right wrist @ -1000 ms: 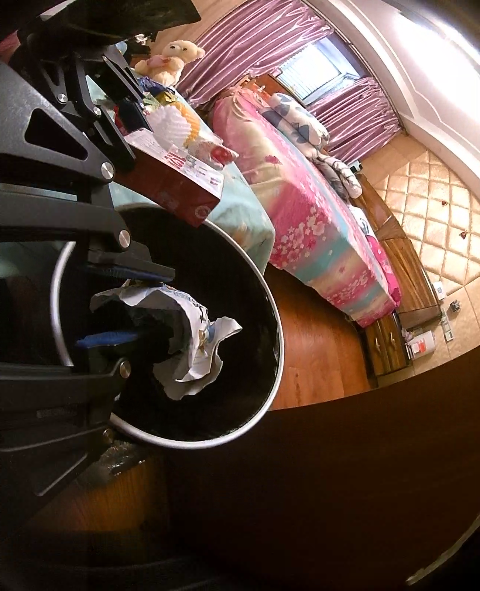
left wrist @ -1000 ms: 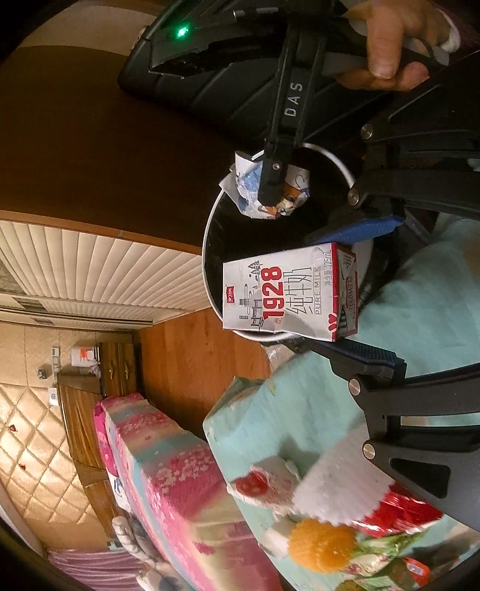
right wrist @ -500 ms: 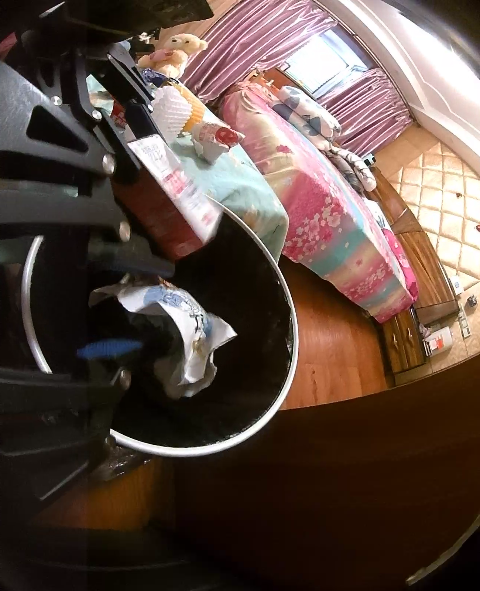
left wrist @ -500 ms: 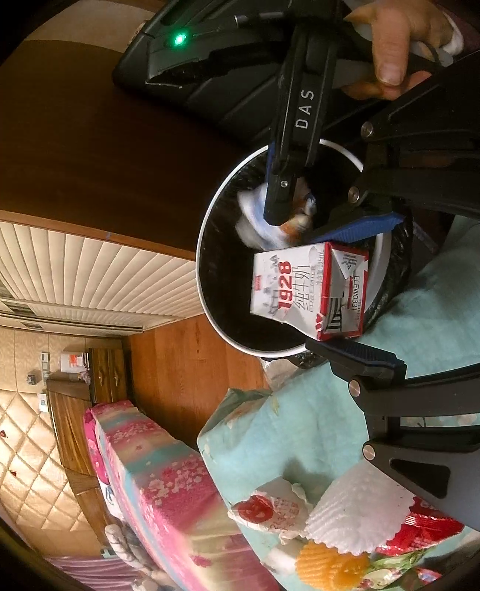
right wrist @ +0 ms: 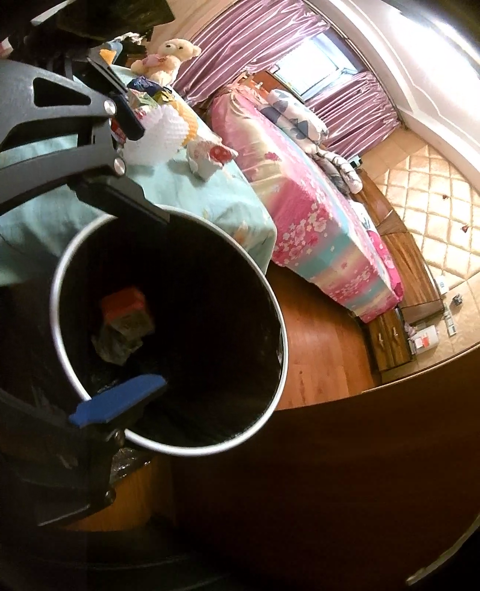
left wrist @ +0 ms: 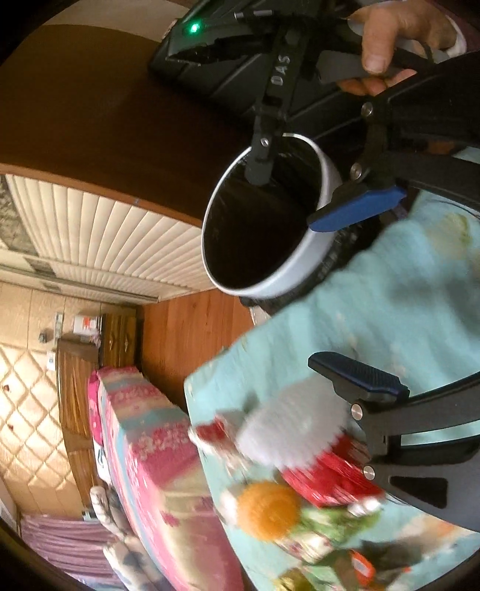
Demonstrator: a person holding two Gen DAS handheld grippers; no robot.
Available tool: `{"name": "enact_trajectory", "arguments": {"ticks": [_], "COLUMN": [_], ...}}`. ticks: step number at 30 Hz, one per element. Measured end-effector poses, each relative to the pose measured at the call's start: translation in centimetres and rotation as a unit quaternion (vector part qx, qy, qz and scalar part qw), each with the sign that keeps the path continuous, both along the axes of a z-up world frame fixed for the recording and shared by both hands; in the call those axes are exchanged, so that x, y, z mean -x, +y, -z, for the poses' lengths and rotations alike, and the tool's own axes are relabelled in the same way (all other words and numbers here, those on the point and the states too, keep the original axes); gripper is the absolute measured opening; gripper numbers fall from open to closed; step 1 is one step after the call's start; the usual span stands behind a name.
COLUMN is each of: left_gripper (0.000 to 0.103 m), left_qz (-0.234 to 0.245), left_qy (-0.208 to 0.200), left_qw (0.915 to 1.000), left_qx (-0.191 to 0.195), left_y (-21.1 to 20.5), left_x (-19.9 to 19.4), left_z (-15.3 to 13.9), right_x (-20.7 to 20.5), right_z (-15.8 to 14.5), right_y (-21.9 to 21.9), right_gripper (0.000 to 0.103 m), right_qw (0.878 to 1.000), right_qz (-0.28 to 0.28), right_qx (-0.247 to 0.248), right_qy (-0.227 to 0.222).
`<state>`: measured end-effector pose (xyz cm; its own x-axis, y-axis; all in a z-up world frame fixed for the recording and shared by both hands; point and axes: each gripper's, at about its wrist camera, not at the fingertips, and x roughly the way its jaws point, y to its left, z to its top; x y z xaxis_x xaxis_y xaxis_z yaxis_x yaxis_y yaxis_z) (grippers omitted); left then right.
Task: Collect trash
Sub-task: 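Move both open tools back over the trash on the table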
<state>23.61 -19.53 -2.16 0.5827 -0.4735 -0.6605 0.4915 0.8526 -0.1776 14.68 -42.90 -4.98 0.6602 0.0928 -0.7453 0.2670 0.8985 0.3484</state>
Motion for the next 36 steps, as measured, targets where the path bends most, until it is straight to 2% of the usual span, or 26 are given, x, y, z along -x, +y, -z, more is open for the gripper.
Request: {"name": "enact_trajectory", "arguments": {"ticks": [14,16,30,36], "left_gripper": [0.07,0.075,0.075,0.075], "left_qz": [-0.078,-0.089,-0.167,-0.196], "left_qy": [0.003,0.003,0.015,0.024], "left_qw": [0.9969,0.996,0.9858,0.9802], "left_qx": [-0.003,-0.002,0.0,-0.001], "left_y": [7.2,8.2,14.9,17.8], "left_x": [5.0,5.7,8.0,7.8], "left_z": [0.0,0.0,0.7,1.2], "right_x": [1.1,1.1,0.5,-0.6], "right_z": [-0.7,-0.5,1.6,2.8], "right_y": [7.9,8.9,15.7,17.9], "right_gripper": [0.09,0.09,0.09,0.09], "right_qw": [0.998,0.997,0.991,0.99], "right_qz": [-0.063,-0.075,-0.131,-0.143], "right_qx": [0.004,0.003,-0.003,-0.015], "right_qy": [-0.029,-0.027,-0.009,0.0]}}
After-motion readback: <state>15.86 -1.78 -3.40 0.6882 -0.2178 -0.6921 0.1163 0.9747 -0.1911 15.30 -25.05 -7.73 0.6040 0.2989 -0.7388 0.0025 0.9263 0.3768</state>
